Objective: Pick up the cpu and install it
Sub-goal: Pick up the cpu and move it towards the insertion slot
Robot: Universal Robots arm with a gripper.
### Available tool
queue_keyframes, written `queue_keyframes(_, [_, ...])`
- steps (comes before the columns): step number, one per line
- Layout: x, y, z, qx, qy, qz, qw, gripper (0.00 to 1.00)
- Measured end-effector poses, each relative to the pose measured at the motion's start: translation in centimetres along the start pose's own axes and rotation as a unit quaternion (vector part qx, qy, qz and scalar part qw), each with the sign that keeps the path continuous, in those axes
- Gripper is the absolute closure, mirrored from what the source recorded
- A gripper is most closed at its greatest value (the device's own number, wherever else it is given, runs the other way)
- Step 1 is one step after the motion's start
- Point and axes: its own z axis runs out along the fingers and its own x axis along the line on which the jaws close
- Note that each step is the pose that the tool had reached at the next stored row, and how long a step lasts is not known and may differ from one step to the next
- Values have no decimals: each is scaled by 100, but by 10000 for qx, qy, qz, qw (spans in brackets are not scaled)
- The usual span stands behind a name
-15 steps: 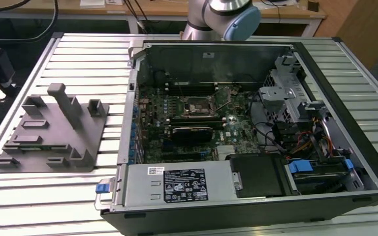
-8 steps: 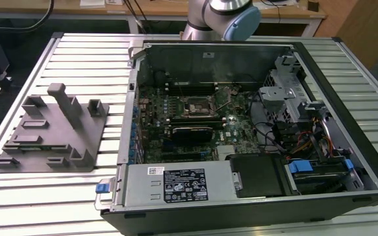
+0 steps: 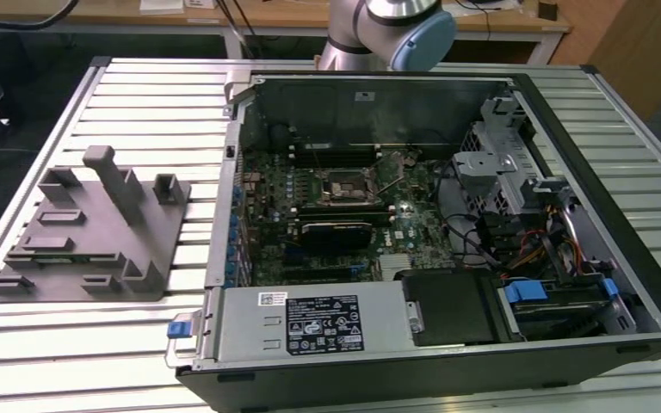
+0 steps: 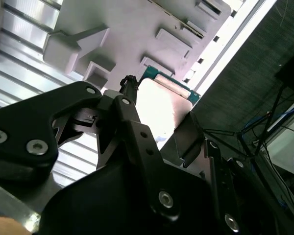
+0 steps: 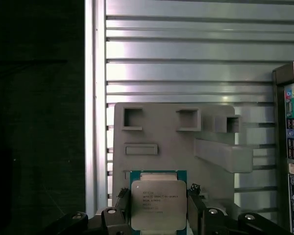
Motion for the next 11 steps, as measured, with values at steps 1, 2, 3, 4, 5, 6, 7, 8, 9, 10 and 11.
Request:
queue_keyframes(1, [-3,2,-33,0,-6,0,10000,45])
queue_keyframes(2, [-5,3,-66,-1,-12,-1,10000,45])
queue_keyframes(3, [-8,5,-98,-1,-17,-1,10000,45])
queue_keyframes(4, [-10,6,-129,-1,-23,-1,10000,45])
queue_keyframes(5, [-12,7,-159,-1,-29,-1,10000,45])
queue_keyframes(6, [-13,8,-179,-1,-35,-1,10000,45])
queue_keyframes(7, [-14,8,-182,-2,-40,-2,10000,45])
queue_keyframes(8, [-14,8,-181,-2,-41,-2,10000,45])
queue_keyframes(9, [-14,8,-181,-2,-41,-2,10000,45])
queue_keyframes(10, [-14,8,-181,-2,-42,-2,10000,45])
queue_keyframes(11, [-14,9,-182,-2,-42,-2,10000,45])
